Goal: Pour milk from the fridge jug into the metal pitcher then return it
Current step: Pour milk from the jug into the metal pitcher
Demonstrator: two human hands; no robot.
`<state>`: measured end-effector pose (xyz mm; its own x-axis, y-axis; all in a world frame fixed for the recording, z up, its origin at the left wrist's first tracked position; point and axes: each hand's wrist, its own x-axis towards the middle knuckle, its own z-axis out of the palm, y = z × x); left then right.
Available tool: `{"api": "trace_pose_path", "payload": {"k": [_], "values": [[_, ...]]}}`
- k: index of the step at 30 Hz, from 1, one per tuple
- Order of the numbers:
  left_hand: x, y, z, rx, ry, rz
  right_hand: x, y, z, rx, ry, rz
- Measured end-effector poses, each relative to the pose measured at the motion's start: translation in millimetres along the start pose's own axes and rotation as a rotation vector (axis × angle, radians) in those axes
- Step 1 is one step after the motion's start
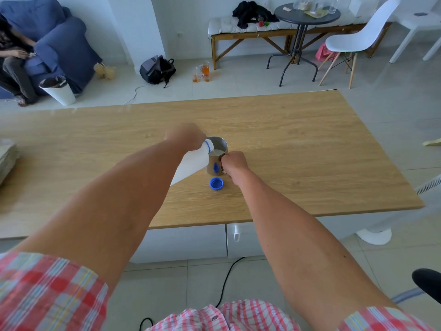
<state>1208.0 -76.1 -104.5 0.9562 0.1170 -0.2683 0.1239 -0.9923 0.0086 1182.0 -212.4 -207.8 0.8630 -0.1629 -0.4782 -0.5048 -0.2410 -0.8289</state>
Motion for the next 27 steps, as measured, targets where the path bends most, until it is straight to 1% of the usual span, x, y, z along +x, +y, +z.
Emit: {"api": "trace_pose_path", "payload": {"k": [27], "values": [[-2.9, 1.8, -4.2, 0.009, -0.012, -0.005, -2.5, -2.9, -0.9, -0.021, 0.006, 0.014]]}}
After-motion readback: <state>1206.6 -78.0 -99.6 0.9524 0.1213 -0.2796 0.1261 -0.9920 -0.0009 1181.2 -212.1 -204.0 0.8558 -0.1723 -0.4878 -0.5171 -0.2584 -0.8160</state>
